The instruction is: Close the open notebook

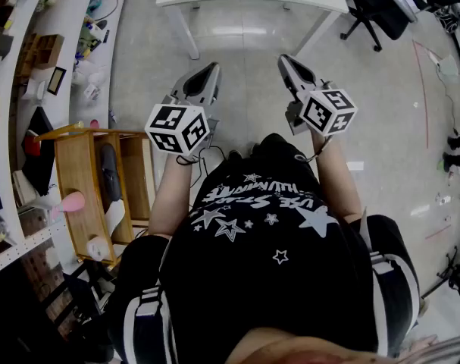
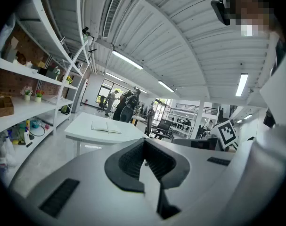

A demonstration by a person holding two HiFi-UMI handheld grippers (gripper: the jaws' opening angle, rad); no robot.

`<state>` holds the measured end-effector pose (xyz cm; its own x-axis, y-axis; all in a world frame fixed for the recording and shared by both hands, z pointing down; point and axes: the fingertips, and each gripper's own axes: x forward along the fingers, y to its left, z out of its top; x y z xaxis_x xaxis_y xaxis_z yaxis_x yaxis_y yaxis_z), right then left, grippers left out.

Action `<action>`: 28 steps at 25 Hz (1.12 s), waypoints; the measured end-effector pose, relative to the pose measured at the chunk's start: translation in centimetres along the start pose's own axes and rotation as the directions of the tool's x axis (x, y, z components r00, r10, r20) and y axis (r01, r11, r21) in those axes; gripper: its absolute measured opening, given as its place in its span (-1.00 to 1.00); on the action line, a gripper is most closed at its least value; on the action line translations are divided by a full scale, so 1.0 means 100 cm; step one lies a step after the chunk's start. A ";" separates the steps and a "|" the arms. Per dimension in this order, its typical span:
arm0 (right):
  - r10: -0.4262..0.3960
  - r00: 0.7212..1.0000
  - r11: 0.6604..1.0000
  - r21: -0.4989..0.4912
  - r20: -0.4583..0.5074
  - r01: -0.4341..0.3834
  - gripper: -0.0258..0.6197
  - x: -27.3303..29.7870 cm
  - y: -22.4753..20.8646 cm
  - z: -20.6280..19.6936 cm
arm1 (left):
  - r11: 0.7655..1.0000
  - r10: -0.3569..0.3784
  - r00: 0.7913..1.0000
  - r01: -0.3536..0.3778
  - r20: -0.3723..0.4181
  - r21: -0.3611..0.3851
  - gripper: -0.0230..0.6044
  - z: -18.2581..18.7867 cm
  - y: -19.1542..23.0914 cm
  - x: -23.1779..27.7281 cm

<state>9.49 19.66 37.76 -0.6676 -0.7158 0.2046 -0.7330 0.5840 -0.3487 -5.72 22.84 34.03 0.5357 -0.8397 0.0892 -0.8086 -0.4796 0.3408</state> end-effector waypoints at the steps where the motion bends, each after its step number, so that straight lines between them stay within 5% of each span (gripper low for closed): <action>1: -0.001 1.000 1.000 0.006 -0.007 0.001 -0.89 0.001 0.000 -0.003 | 1.000 0.000 1.000 0.000 -0.006 -0.010 -0.89 -0.003 0.002 -0.001; 15: 0.019 0.999 1.000 0.007 -0.026 -0.019 -0.89 0.058 -0.028 0.005 | 0.999 0.043 0.999 -0.043 0.001 -0.013 -0.89 0.005 0.044 0.031; 28: 0.115 0.993 0.993 0.036 -0.034 -0.113 -0.89 0.172 -0.112 0.064 | 0.991 0.133 0.991 -0.133 0.000 0.022 -0.89 0.043 0.103 0.146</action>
<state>7.06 -1.67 39.40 -0.7512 -0.6309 0.1939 -0.6475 0.6474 -0.4021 -7.31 4.56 34.86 0.4231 -0.8961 0.1338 -0.8779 -0.3689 0.3053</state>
